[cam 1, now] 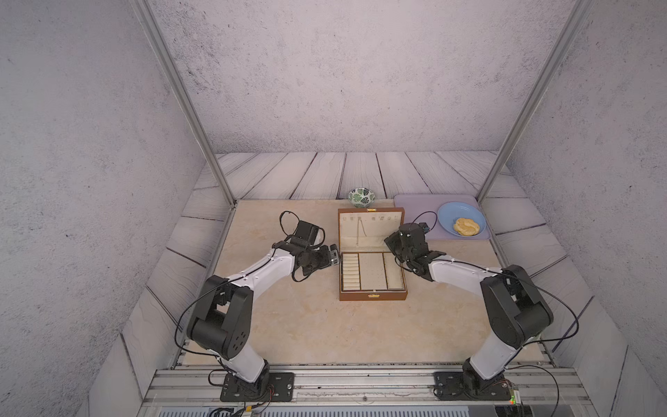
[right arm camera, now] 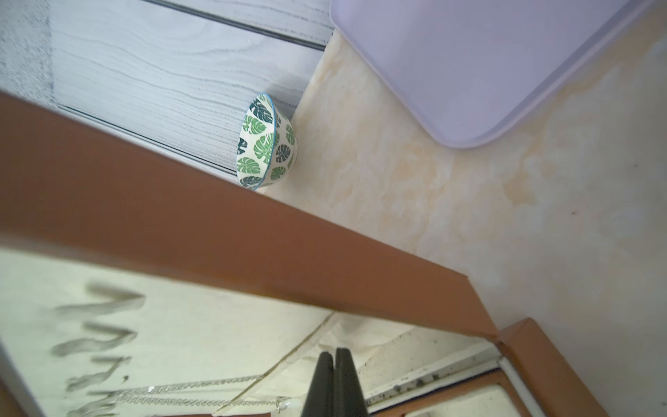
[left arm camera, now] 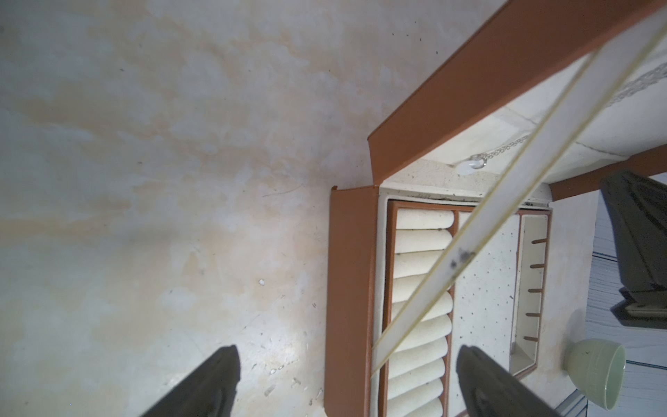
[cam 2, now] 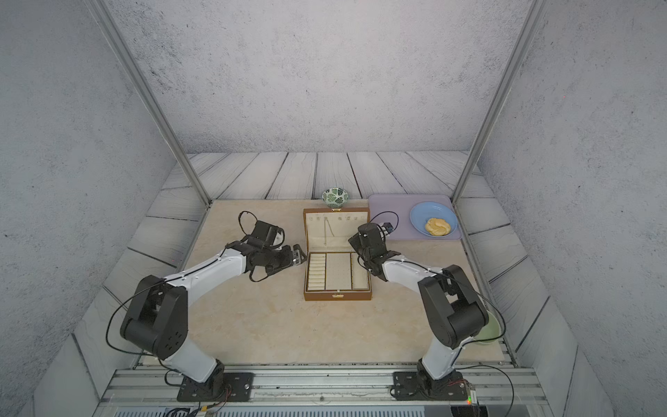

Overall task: Put jewelry chain into jewelry box
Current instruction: Adjust the necklace in the storage slot.

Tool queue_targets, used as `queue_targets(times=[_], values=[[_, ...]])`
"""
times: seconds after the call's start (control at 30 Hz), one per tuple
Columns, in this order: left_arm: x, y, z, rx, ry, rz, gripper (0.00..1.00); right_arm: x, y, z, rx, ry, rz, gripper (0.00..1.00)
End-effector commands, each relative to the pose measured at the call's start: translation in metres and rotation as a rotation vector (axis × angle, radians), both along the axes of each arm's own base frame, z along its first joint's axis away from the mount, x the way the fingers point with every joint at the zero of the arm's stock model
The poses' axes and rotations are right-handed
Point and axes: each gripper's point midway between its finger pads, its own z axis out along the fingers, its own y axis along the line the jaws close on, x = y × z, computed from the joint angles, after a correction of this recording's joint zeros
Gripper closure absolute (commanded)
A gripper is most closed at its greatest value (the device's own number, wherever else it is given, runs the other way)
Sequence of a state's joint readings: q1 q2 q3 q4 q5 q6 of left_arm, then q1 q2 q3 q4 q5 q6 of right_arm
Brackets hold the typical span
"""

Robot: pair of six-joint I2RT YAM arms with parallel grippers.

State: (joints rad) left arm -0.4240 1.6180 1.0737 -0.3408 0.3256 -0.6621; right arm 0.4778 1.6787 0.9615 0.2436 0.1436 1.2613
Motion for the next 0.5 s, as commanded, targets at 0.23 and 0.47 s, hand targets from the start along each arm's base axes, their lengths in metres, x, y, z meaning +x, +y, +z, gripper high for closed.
queue_targets(times=[0.23, 0.47], values=[[0.001, -0.001, 0.003, 0.008, -0.007, -0.007, 0.01, 0.002, -0.005, 0.01, -0.048, -0.028, 0.01, 1.0], [0.001, 0.0, 0.005, 0.015, -0.015, -0.011, 0.0, -0.001, -0.001, 0.025, -0.093, -0.051, 0.07, 0.86]])
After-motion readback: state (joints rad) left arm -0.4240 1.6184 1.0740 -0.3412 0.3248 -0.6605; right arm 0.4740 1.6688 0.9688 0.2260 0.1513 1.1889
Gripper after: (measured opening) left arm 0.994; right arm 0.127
